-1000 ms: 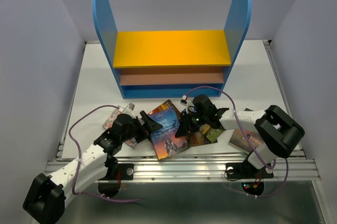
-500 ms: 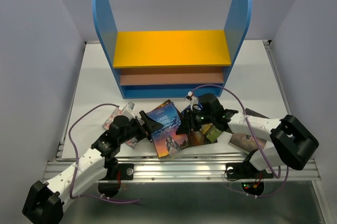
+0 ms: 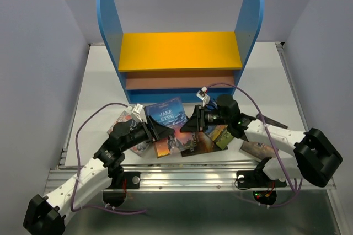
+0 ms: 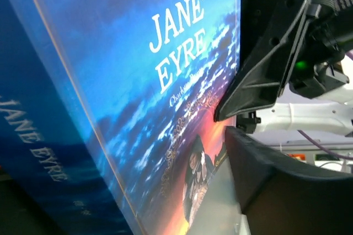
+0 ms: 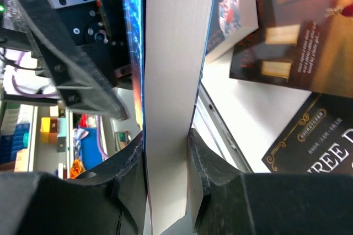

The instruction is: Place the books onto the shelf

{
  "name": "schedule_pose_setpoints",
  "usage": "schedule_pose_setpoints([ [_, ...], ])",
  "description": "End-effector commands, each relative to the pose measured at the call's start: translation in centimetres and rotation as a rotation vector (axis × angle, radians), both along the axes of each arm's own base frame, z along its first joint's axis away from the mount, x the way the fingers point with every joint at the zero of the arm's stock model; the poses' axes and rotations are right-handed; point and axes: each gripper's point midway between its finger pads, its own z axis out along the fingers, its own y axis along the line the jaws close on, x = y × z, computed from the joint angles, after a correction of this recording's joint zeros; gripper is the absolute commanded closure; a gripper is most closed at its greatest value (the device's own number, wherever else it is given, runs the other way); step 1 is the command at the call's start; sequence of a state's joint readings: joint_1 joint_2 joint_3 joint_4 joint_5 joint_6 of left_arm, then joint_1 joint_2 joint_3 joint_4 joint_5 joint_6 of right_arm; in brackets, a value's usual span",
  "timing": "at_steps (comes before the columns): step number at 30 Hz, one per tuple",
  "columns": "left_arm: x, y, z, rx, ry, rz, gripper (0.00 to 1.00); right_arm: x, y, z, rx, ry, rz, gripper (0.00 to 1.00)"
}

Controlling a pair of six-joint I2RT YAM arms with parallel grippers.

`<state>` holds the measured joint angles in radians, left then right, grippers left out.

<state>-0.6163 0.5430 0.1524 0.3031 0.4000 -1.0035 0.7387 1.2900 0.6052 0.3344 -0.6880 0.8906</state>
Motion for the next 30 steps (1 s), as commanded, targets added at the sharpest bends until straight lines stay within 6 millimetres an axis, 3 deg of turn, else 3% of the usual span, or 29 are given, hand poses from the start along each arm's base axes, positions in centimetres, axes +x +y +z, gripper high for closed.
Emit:
schedule_pose_setpoints([
  [1, -0.9, -0.8, 6.3, -0.125, -0.182, -0.077, 0.19, 1.2, 0.8, 8.5, 0.229, -0.203, 0.031, 0.99],
  [3, -1.1, -0.8, 6.9, -0.14, -0.192, -0.081, 0.26, 1.6, 0.8, 8.1, 0.212, -0.203, 0.027, 0.99],
  [6, -1.5, -0.6, 7.5, -0.161, -0.209, -0.085, 0.29, 2.5, 0.5, 8.3, 0.191, -0.23, 0.017, 0.99],
  [12, -1.5, -0.5, 7.2, -0.166, -0.191, -0.077, 0.43, 3.4, 0.4, 8.4, 0.148, -0.272, 0.032, 1.0],
  [14, -1.4, -0.5, 7.2, -0.162, -0.19, -0.075, 0.51, 3.7, 0.2, 8.2, 0.132, -0.271, 0.035, 0.99],
  [15, -1.2, -0.5, 7.2, -0.162, -0.189, -0.065, 0.64, 3.6, 0.2, 8.1, 0.13, -0.27, 0.043, 0.99],
  [18, -1.0, -0.5, 7.3, -0.156, -0.184, -0.058, 0.8, 3.7, 0.3, 8.1, 0.124, -0.274, 0.045, 0.99],
  [20, -0.9, -0.6, 7.5, -0.154, -0.183, -0.056, 0.99, 4.5, 0.0, 7.8, 0.105, -0.281, 0.018, 0.99],
  [24, -0.6, -0.5, 8.0, -0.158, -0.192, -0.041, 1.0, 5.5, -0.3, 7.7, 0.067, -0.314, -0.005, 0.99],
  [25, -0.2, -0.3, 8.5, -0.164, -0.199, -0.016, 1.0, 6.3, -0.7, 6.7, -0.002, -0.297, -0.057, 0.72],
  [27, 0.4, 0.1, 9.3, -0.174, -0.219, 0.029, 1.0, 7.9, -1.5, 6.2, -0.085, -0.349, -0.122, 0.34],
  [28, 0.7, 0.2, 10.2, -0.184, -0.233, 0.048, 1.0, 8.7, -2.0, 7.3, -0.112, -0.386, -0.174, 0.14],
  [29, 1.0, 0.4, 10.7, -0.189, -0.242, 0.068, 1.0, 10.3, -3.7, 6.0, -0.23, -0.374, -0.291, 0.0],
  [30, 1.5, 0.8, 11.9, -0.202, -0.261, 0.107, 1.0, 11.2, -4.6, 6.6, -0.267, -0.396, -0.355, 0.0],
])
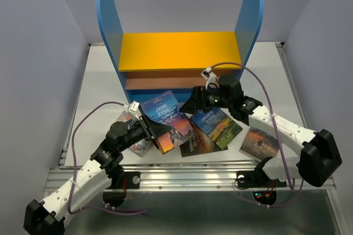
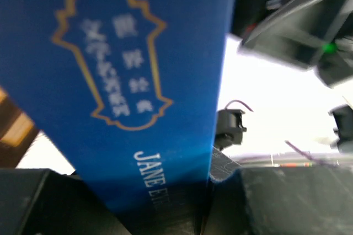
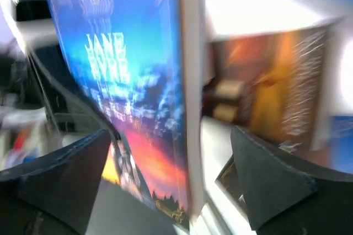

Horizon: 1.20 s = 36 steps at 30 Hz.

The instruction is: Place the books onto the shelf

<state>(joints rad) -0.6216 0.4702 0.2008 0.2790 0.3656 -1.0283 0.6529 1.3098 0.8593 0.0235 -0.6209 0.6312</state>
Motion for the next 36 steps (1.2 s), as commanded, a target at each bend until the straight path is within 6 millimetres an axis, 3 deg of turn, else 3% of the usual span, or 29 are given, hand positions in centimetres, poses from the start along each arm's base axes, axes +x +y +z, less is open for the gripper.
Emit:
schedule_pose_setpoints([
  [1, 1.4, 0.7, 9.0, -0.137, -0.208, 0.092, 1.0, 6.8, -5.7, 3.4, -0.205, -0.23, -0.419, 0.0],
  [3, 2.0, 1.1, 10.0, -0.14, -0.223, 0.129, 1.0, 7.9, -8.6, 3.8, -0.276, -0.261, -0.574, 0.0],
  [4, 2.6, 1.3, 11.1, -0.139, -0.239, 0.163, 1.0, 8.5, -11.5, 4.2, -0.338, -0.276, -0.715, 0.0],
  [6, 3.3, 1.6, 12.3, -0.132, -0.266, 0.195, 1.0, 8.6, -13.6, 4.6, -0.385, -0.302, -0.8, 0.0],
  [7, 3.5, 1.7, 14.2, -0.14, -0.299, 0.205, 1.0, 8.5, -14.6, 4.7, -0.411, -0.313, -0.829, 0.0],
  [9, 3.9, 1.2, 15.5, -0.115, -0.338, 0.195, 1.0, 7.9, -15.4, 5.7, -0.409, -0.346, -0.837, 0.0],
  [10, 3.4, 1.0, 17.7, -0.131, -0.379, 0.169, 1.0, 7.8, -15.6, 5.9, -0.408, -0.351, -0.845, 0.0],
  [12, 2.8, 0.4, 19.4, -0.123, -0.43, 0.123, 1.0, 7.5, -16.3, 6.4, -0.414, -0.369, -0.857, 0.0],
  [13, 2.4, 0.7, 21.5, -0.142, -0.471, 0.119, 1.0, 7.5, -16.5, 6.5, -0.42, -0.373, -0.861, 0.0],
  [17, 2.3, 1.6, 25.5, -0.15, -0.558, 0.165, 1.0, 7.3, -17.6, 6.1, -0.461, -0.371, -0.898, 0.0],
  [23, 8.2, 3.0, 29.8, -0.166, -0.509, 0.434, 1.0, 7.2, -17.9, 6.4, -0.459, -0.381, -0.905, 0.0],
  [24, 9.8, 2.7, 29.4, -0.162, -0.473, 0.473, 1.0, 7.2, -18.0, 6.6, -0.457, -0.385, -0.909, 0.0],
  [26, 11.9, 4.4, 30.9, -0.225, -0.422, 0.624, 1.0, 7.1, -18.2, 6.6, -0.459, -0.389, -0.914, 0.0],
  [28, 15.1, 4.9, 30.4, -0.255, -0.333, 0.749, 1.0, 7.0, -18.0, 6.8, -0.451, -0.392, -0.903, 0.0],
  [31, 16.9, 5.7, 31.3, -0.311, -0.283, 0.865, 1.0, 6.9, -17.7, 6.8, -0.445, -0.392, -0.884, 0.0],
  [32, 18.0, 5.4, 30.6, -0.324, -0.246, 0.887, 1.0, 6.8, -17.5, 6.8, -0.439, -0.389, -0.873, 0.0],
  [36, 19.5, 5.5, 31.2, -0.372, -0.21, 0.966, 1.0, 6.7, -16.8, 6.5, -0.435, -0.384, -0.833, 0.0],
])
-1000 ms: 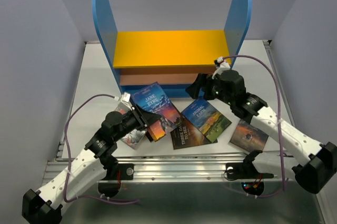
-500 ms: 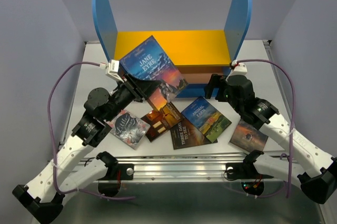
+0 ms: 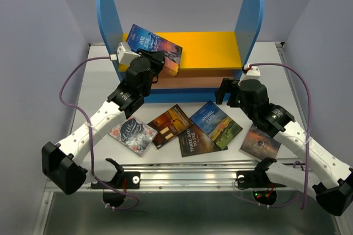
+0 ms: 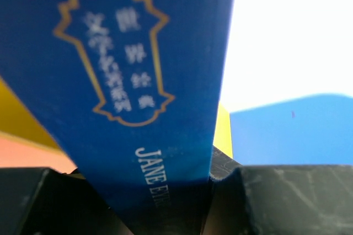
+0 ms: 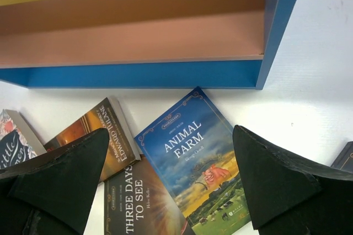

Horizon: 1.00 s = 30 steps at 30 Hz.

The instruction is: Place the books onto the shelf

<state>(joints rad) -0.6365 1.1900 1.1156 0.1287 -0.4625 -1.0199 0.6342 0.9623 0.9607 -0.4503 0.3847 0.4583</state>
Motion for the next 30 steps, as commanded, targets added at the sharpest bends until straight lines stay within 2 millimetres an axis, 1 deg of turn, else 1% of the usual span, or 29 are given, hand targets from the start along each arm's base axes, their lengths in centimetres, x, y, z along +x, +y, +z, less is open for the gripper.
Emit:
schedule_pose_setpoints([
  [1, -0.7, 3.4, 13.1, -0.337, -0.273, 0.168, 1.0, 0.1, 0.6, 1.6, 0.016, -0.032, 0.039, 0.0],
  [2, -0.5, 3.5, 13.4, -0.347, -0.267, 0.179, 1.0, 0.1, 0.6, 1.7, 0.018, -0.032, 0.042, 0.0],
  [3, -0.1, 3.6, 13.0, -0.352, -0.252, 0.204, 1.0, 0.1, 0.7, 1.5, 0.017, -0.029, 0.043, 0.0],
  [7, 0.5, 4.0, 11.6, -0.422, -0.193, 0.257, 1.0, 0.0, 0.6, 1.5, 0.017, -0.03, 0.042, 0.0],
  [10, 1.1, 3.6, 10.6, -0.406, -0.163, 0.27, 1.0, -0.1, 0.6, 1.6, 0.016, -0.034, 0.045, 0.0],
  [14, 1.9, 3.7, 9.0, -0.401, -0.078, 0.324, 1.0, 0.0, 0.5, 1.6, 0.013, -0.033, 0.044, 0.0],
  [15, 1.9, 3.8, 9.1, -0.416, -0.077, 0.327, 1.0, -0.1, 0.5, 1.8, 0.016, -0.037, 0.045, 0.0],
  [18, 2.1, 4.1, 8.5, -0.408, -0.049, 0.36, 1.0, -0.2, 0.7, 1.9, 0.024, -0.039, 0.058, 0.0],
  [22, 2.4, 3.9, 7.7, -0.409, -0.012, 0.374, 1.0, -0.3, 0.7, 2.0, 0.025, -0.042, 0.059, 0.0],
  [24, 2.6, 3.6, 7.4, -0.411, 0.001, 0.371, 0.92, -0.3, 0.8, 2.0, 0.027, -0.039, 0.062, 0.0],
  [25, 2.7, 3.5, 7.2, -0.414, 0.009, 0.369, 0.91, -0.3, 0.9, 2.0, 0.025, -0.037, 0.066, 0.0],
  [28, 2.9, 3.3, 6.7, -0.414, 0.024, 0.372, 0.9, -0.2, 1.0, 1.9, 0.027, -0.035, 0.069, 0.0],
  [30, 3.0, 3.2, 6.4, -0.418, 0.04, 0.38, 0.88, -0.3, 1.1, 1.8, 0.03, -0.032, 0.074, 0.0],
])
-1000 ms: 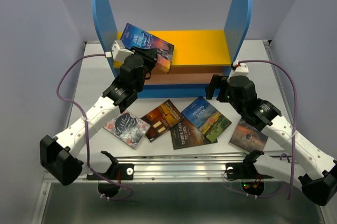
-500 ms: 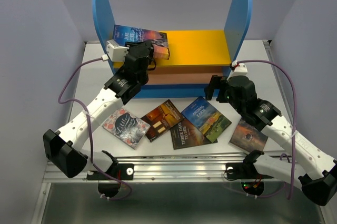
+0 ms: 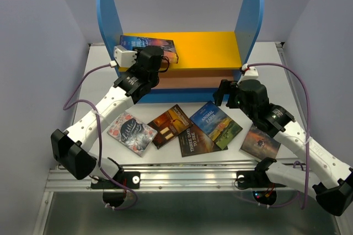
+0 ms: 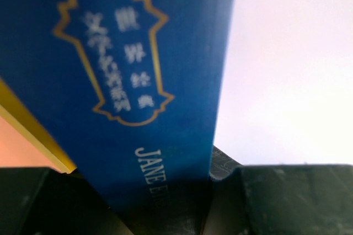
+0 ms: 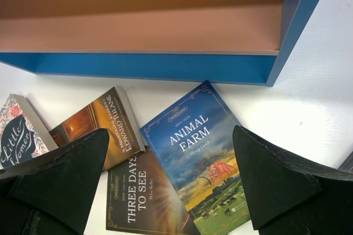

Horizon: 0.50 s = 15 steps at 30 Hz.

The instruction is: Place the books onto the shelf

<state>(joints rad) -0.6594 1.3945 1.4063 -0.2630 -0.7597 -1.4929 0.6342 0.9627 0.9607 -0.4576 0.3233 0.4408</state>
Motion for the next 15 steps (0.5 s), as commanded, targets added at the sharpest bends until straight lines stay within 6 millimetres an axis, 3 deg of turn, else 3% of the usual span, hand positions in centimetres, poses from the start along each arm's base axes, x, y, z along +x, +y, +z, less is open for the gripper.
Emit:
schedule_pose_setpoints([
  [1, -0.3, 1.3, 7.2, -0.149, -0.159, 0.073, 0.84, 0.2, 0.3, 2.1, 0.03, -0.047, 0.018, 0.0],
  [3, -0.3, 1.2, 7.1, -0.163, -0.152, 0.071, 0.71, 0.1, 0.7, 2.1, 0.029, -0.042, 0.042, 0.0],
  [4, -0.3, 1.1, 6.9, -0.164, -0.147, 0.063, 0.5, 0.0, 1.1, 2.0, 0.028, -0.039, 0.07, 0.0],
  [5, -0.4, 1.0, 7.0, -0.168, -0.145, 0.06, 0.41, -0.1, 1.3, 2.1, 0.026, -0.039, 0.081, 0.0],
  [8, -0.6, 0.9, 6.6, -0.176, -0.132, 0.045, 0.23, -0.1, 1.7, 2.0, 0.032, -0.032, 0.097, 0.0],
  [15, -1.2, 1.1, 5.9, -0.178, -0.115, 0.032, 0.19, -0.1, 2.0, 1.9, 0.039, -0.021, 0.105, 0.0],
])
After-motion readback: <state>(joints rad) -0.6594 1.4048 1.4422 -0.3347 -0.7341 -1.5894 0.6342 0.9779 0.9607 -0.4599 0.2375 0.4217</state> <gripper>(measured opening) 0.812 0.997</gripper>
